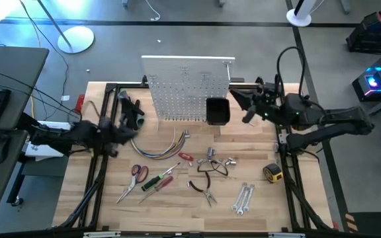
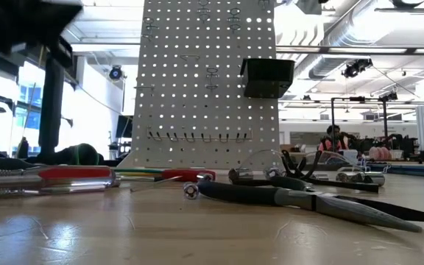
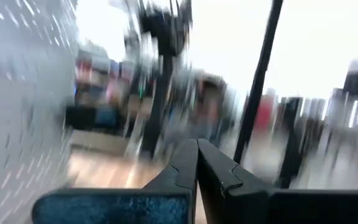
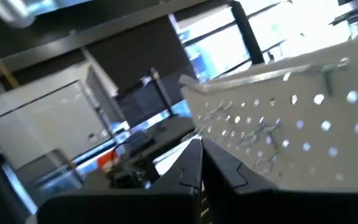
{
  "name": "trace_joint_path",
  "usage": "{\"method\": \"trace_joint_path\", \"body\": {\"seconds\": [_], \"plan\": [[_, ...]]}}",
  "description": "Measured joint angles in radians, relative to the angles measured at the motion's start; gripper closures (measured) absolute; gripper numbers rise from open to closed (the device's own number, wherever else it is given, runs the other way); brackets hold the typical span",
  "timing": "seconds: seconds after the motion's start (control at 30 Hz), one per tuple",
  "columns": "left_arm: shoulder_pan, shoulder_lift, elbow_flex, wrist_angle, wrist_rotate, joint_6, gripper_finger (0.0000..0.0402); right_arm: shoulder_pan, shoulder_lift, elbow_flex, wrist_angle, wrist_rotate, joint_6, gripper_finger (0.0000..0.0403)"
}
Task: Hang tools onto peg board
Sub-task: Put the socket into the black bin on the peg board
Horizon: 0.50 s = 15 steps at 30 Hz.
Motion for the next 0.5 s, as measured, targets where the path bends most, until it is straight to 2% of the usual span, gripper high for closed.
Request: {"method": "trace_joint_path", "body": {"seconds": [0.1, 0.17, 0.33, 0.5], "plan": [[0.000, 0.024, 0.002, 0.245, -0.179, -0.178, 0.0401, 0.000, 0.029, 0.045, -0.001, 0.043, -0.036, 0.0402], [0.001, 0.048, 0.029, 0.282, -0.227, -0.191, 0.0401, -0.003, 0.043, 0.076, 0.000, 0.080, -0.065, 0.0402], [0.001, 0.215, 0.225, 0.085, -0.191, -0.222, 0.0401, -0.030, 0.057, 0.145, -0.047, 0.121, -0.083, 0.0402], [0.003, 0.484, 0.510, -0.074, -0.138, -0.080, 0.0401, -0.066, 0.054, 0.199, -0.184, 0.121, -0.130, 0.0402]]}}
